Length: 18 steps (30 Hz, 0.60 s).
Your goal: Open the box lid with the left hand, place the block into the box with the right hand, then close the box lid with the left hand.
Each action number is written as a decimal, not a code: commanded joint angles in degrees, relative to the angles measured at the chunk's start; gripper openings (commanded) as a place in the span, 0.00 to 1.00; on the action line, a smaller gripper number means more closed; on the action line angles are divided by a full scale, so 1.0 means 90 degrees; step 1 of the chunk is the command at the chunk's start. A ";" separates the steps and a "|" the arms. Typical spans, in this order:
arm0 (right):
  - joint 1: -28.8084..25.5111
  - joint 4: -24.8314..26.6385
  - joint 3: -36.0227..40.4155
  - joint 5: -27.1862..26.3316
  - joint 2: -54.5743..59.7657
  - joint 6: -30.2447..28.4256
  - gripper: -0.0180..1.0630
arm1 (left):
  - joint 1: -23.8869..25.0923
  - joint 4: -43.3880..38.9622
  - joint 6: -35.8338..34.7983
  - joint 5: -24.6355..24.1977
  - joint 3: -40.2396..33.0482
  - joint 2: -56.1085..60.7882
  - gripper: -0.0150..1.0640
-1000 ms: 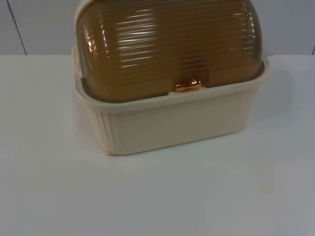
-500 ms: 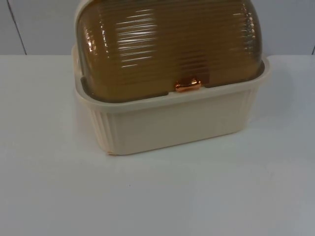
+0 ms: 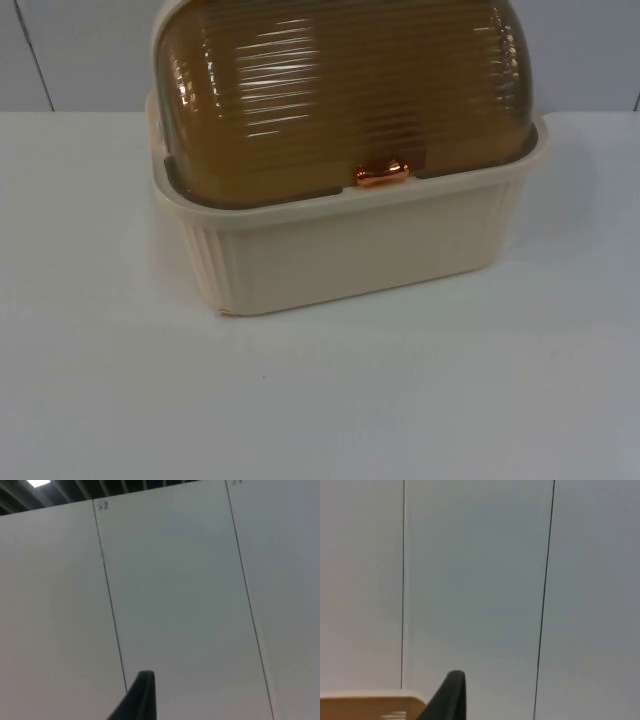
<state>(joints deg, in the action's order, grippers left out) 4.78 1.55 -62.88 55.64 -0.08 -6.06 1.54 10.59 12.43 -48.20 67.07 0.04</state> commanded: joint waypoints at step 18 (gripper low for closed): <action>-0.0032 -0.0009 0.2176 0.1156 0.0009 0.0626 0.99 | 0.0012 -0.0450 -0.0781 -0.1570 -0.2654 -0.0004 0.97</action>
<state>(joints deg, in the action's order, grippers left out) 4.78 1.55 -44.71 66.01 0.00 -0.85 1.54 7.12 5.91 -61.08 44.73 0.00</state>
